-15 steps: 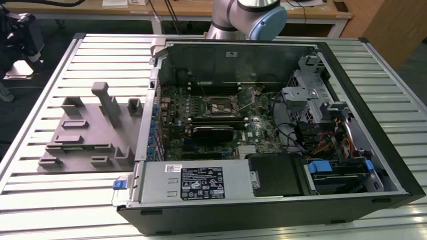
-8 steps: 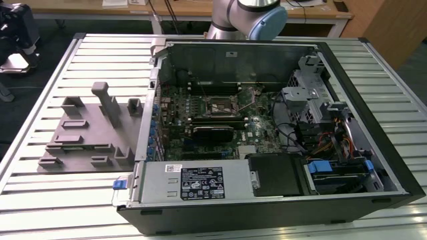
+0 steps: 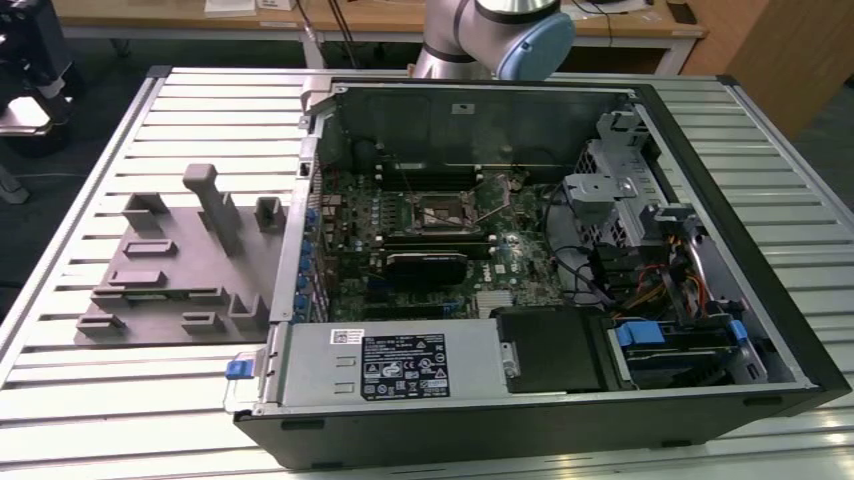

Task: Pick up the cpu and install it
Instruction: 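Pick up the cpu and move it towards the insertion slot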

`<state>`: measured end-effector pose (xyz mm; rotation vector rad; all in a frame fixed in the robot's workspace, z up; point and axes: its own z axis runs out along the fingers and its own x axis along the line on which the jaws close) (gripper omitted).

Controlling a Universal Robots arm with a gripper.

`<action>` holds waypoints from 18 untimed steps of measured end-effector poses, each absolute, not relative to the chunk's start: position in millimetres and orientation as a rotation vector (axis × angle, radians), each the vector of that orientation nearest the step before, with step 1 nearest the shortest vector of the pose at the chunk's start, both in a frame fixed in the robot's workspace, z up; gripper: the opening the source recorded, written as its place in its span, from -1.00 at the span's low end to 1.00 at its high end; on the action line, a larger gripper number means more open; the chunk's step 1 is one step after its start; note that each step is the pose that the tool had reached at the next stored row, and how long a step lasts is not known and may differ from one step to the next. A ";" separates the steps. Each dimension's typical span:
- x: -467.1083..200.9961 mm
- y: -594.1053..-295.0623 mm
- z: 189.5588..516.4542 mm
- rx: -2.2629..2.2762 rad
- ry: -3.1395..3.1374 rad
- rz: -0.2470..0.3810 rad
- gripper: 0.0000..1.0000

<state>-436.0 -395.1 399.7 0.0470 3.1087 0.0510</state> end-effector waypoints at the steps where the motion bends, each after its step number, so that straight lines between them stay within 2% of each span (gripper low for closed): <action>1: -436.0 -395.1 401.0 0.047 3.109 0.051 0.08; 18: -428.4 -395.0 403.0 0.047 3.108 0.049 0.08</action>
